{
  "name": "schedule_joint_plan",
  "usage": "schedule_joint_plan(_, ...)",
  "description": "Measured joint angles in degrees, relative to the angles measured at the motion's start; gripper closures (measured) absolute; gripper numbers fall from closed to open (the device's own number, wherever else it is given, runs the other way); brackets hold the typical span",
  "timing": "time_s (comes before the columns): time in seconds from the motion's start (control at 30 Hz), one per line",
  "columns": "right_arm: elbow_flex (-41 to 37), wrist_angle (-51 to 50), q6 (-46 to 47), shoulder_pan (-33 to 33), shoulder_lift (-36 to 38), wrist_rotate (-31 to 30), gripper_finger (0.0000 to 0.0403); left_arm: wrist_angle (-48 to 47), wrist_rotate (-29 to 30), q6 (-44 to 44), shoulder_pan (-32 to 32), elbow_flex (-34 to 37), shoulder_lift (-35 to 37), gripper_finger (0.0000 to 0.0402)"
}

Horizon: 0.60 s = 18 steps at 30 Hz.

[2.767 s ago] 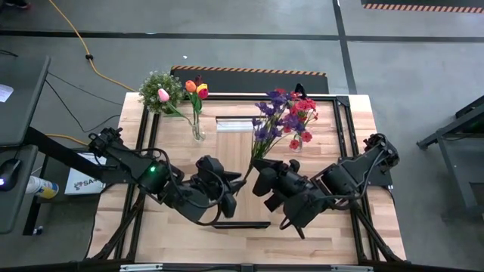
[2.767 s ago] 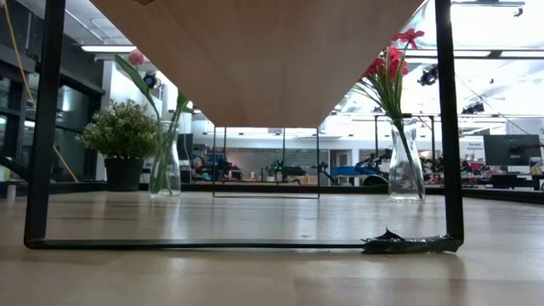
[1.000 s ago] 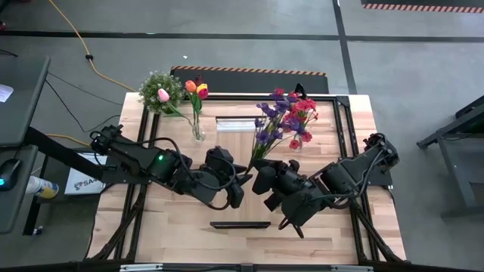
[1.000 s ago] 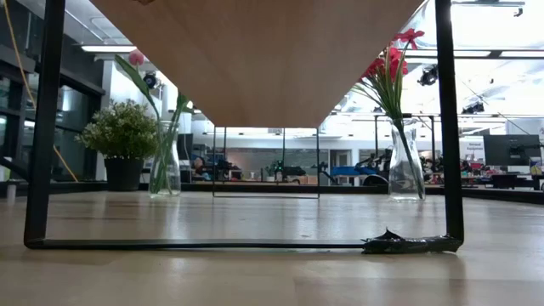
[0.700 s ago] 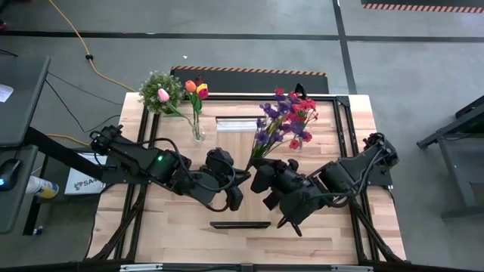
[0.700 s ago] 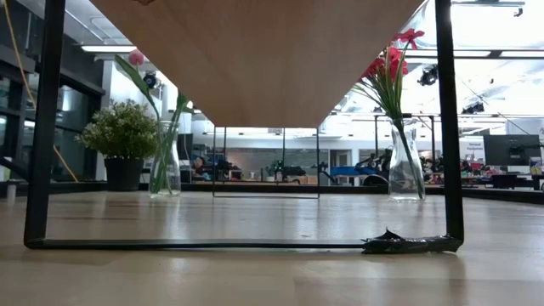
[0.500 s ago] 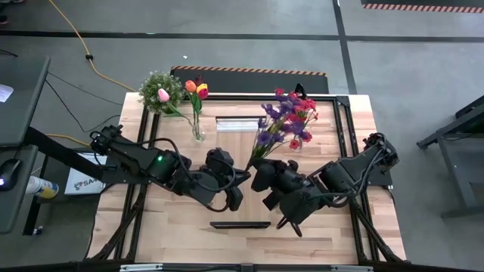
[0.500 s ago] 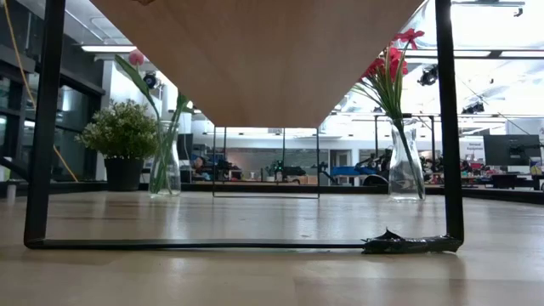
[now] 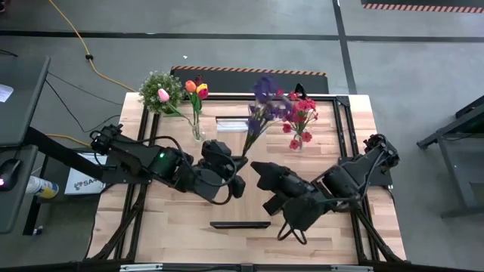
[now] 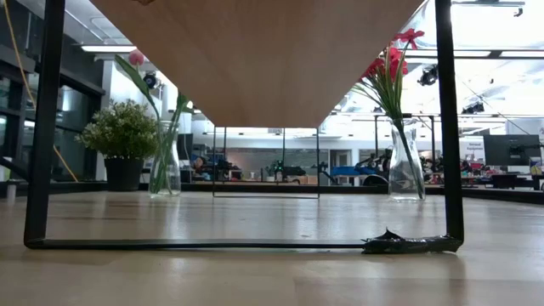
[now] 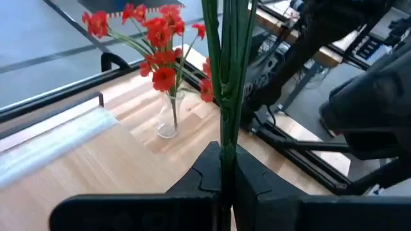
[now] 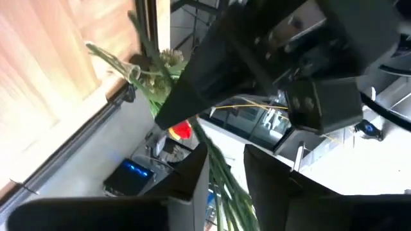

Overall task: Pick and place flowers into a vace then onto a shelf
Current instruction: Put the purple flowers into the right transparent vase

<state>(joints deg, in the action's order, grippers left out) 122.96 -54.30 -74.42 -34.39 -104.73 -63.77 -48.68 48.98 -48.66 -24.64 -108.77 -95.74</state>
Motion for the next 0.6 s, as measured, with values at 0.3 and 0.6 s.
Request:
schedule_joint_plan(0.3,0.0,-0.2,8.7,-1.5,0.1,-8.0,0.0277,-2.2,2.9,0.6,2.9,0.0,0.0,0.0359)
schedule_joint_plan(0.6,0.0,-4.4,18.9,0.2,3.6,-13.4,0.0273,-2.3,6.7,5.0,5.3,0.0,0.0,0.0359)
